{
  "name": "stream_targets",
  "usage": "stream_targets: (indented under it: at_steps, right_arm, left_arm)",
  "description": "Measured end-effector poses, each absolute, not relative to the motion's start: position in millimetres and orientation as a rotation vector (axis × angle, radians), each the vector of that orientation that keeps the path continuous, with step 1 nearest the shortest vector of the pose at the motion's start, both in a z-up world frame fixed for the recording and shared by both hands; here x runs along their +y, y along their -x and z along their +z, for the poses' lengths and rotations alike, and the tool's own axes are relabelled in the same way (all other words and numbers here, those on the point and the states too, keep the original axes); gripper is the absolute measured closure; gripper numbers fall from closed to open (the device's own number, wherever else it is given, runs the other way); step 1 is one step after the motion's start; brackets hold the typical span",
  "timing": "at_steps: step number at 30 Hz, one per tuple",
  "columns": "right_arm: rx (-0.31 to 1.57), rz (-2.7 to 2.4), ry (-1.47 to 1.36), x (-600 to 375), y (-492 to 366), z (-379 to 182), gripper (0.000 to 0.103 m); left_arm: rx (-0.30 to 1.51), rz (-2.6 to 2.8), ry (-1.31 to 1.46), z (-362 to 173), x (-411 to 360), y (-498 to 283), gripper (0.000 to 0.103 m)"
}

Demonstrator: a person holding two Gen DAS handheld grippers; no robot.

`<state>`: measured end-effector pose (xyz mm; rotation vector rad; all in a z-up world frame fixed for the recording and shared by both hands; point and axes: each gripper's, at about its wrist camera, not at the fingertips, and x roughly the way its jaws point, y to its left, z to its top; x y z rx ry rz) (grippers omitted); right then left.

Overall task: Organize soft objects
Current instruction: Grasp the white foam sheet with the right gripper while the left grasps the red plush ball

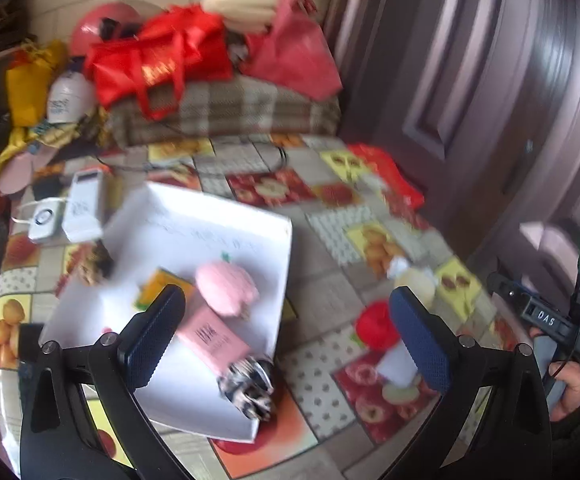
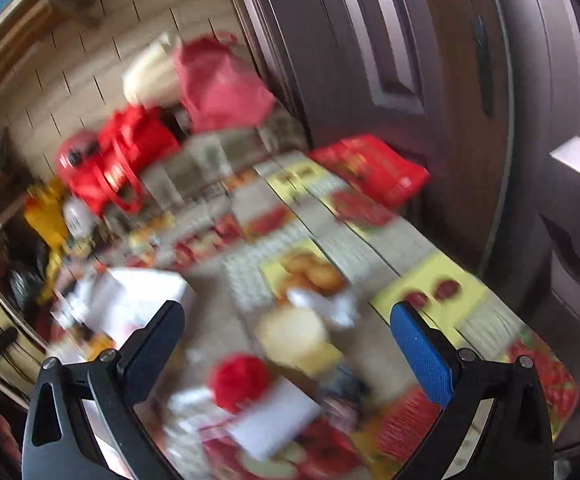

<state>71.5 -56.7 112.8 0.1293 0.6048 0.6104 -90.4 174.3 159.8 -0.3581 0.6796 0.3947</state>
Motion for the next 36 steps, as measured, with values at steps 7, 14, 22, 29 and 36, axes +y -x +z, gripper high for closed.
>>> stream_targets:
  at_steps: [7,14,22,29,36]
  right_arm:
    - [0.690,0.776,0.224,-27,-42,39,0.000]
    - [0.553,0.929,0.470,20,-23,33,0.000]
    - [0.636,1.003,0.719,58,-43,-8,0.001]
    - [0.644,1.067,0.637,28,-29,9,0.014]
    - [0.621,1.034,0.478,-26,-25,41,0.013]
  left_arm:
    - [0.781,0.311,0.314,129,146,70,0.000]
    - [0.812,0.318,0.346,118,143,75,0.000]
    - [0.901,0.297,0.325,92,141,49,0.000]
    - [0.954,0.207,0.362,62,130,2,0.000]
    - [1.018,0.101,0.280,36,92,-51,0.000]
